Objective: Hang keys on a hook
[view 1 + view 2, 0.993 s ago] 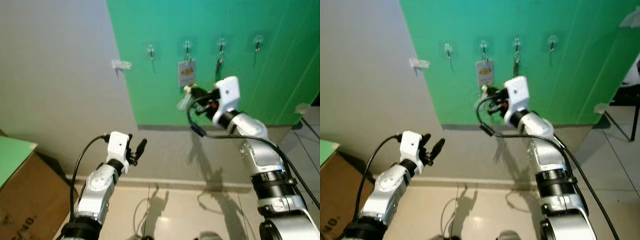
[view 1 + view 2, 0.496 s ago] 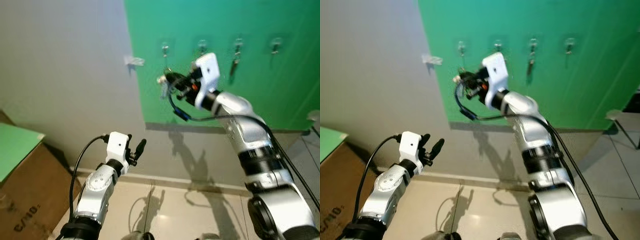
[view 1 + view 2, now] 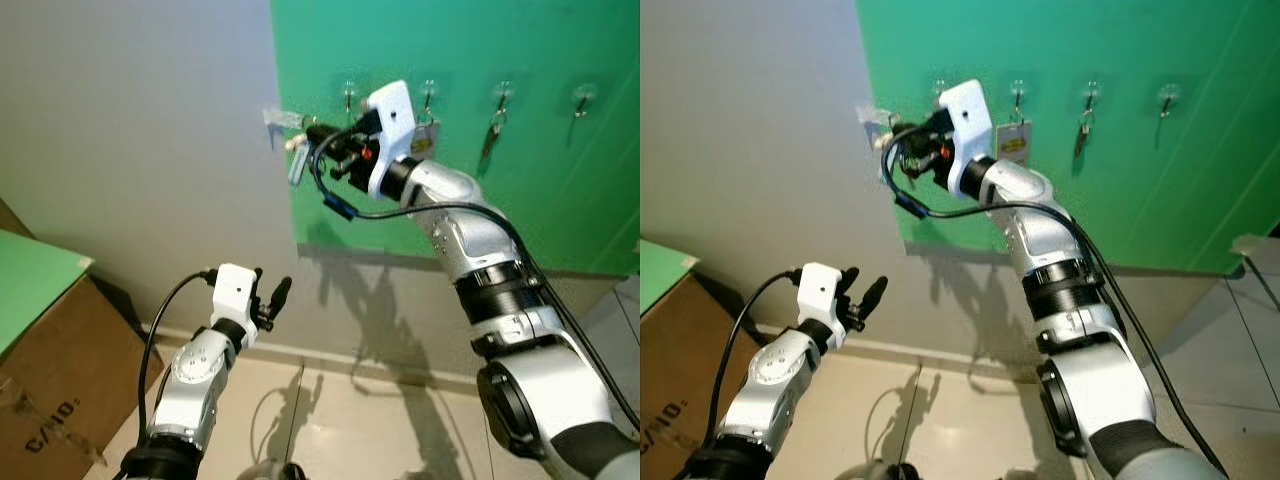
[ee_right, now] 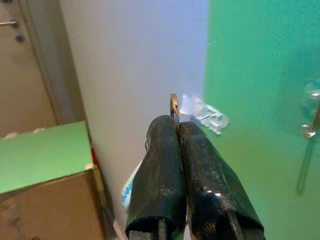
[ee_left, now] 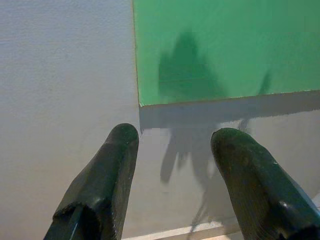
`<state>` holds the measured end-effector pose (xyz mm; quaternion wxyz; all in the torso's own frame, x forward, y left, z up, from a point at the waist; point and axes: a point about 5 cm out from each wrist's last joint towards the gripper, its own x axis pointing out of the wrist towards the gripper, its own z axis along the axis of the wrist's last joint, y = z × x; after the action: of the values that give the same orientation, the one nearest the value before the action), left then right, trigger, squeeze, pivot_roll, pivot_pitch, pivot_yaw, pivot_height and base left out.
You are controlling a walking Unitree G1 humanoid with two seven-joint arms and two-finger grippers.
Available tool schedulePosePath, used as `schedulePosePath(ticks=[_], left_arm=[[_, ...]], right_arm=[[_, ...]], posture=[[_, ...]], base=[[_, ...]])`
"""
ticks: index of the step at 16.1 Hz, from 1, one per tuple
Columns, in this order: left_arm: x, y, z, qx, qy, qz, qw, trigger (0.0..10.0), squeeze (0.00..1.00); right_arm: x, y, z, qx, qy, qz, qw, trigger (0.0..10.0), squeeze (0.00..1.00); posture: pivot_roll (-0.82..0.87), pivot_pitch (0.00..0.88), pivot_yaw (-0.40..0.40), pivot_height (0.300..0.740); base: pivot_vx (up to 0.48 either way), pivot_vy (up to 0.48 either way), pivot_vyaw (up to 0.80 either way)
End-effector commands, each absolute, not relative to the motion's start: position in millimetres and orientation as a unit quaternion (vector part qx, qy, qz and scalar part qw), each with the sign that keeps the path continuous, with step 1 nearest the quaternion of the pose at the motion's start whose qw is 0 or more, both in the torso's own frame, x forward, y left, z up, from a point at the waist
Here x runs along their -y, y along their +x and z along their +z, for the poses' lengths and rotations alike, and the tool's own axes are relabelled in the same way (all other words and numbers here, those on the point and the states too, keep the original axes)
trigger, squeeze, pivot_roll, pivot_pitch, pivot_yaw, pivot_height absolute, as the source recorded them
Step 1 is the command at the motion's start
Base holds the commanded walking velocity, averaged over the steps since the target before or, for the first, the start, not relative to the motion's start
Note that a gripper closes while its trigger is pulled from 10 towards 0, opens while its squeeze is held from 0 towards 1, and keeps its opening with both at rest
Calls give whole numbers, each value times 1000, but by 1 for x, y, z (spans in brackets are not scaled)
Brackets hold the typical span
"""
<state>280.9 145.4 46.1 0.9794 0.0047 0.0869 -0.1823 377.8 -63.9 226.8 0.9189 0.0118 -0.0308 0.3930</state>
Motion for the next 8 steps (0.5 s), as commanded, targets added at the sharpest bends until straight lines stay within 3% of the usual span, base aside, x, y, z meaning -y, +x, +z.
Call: schedulePosePath(ticks=[1, 3, 8], left_arm=[[-147, 281, 49, -81, 8, -178, 981, 10000, 0], [-147, 280, 49, -82, 9, -179, 980, 10000, 0], [-148, 279, 49, -84, 10, -181, 980, 10000, 0]], right_arm=[[69, 386, 239, 53, 14, 362, 931, 0, 0], [83, 397, 243, 60, 11, 306, 950, 0, 0], [106, 409, 245, 59, 54, 243, 967, 0, 0]], posture=[[-177, 0, 63, 740], [-177, 0, 63, 740], [-179, 0, 71, 740]], base=[[0, 0, 0], [0, 0, 0], [0, 0, 0]])
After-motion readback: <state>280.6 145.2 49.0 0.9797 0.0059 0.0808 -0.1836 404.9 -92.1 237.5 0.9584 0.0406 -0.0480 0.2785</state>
